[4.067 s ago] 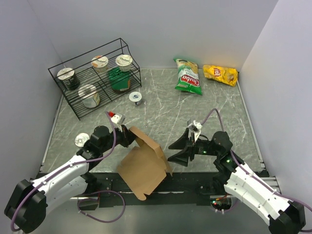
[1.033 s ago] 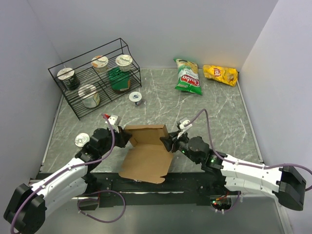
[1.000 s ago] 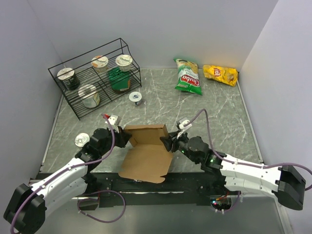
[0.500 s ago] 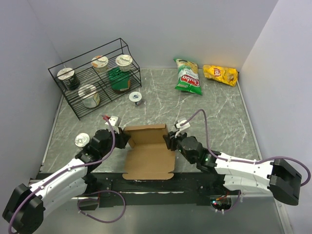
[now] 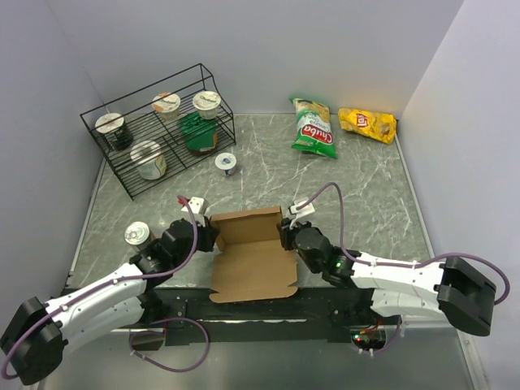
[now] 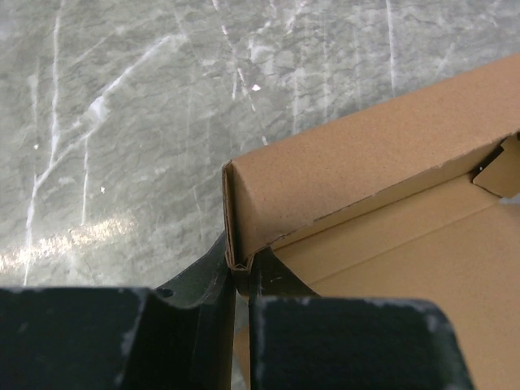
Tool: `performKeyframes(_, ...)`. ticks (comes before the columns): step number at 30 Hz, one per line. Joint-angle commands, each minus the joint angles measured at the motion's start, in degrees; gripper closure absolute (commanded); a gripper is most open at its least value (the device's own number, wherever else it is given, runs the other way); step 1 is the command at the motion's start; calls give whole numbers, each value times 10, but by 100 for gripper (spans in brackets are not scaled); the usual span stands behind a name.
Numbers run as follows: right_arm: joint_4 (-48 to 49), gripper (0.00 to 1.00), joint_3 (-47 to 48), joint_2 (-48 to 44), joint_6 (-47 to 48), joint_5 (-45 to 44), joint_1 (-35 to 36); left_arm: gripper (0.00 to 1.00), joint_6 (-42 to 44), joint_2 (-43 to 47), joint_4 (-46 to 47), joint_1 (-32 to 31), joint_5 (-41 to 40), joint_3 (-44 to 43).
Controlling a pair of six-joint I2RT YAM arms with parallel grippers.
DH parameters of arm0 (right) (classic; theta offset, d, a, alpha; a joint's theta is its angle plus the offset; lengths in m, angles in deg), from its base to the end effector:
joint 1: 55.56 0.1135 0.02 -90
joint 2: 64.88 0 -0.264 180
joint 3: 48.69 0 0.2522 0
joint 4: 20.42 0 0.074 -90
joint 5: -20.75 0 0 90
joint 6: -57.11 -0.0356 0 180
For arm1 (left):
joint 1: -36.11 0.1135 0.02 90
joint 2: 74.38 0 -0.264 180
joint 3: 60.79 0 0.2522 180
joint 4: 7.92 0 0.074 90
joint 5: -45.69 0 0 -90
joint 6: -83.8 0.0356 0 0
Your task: Fold the paper box
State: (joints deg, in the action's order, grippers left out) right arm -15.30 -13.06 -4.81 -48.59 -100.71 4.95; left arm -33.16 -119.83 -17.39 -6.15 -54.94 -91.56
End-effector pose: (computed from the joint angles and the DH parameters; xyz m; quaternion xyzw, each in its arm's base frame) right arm 0.1227 0.1792 0.2034 -0.1543 0.7857 0.1696 0.5746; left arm 0.1363 -0.1150 0.1931 0.0614 0.8350 -0.2434 0.4896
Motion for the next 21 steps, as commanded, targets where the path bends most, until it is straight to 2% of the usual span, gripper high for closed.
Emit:
performKeyframes(1, -18, 91, 22, 34, -14, -69, -4, 99, -51, -5, -2, -31, -103, -44)
performKeyframes(5, -27, 100, 31, 63, -25, -105, -5, 99, -78, -12, -25, -47, -153, -51)
performKeyframes(11, -38, 100, 36, 94, -36, -127, -14, 99, -102, -3, -75, -63, -203, -65)
performKeyframes(21, -70, 100, 21, 78, -58, -144, -56, 99, -88, 9, -89, -68, -198, -71)
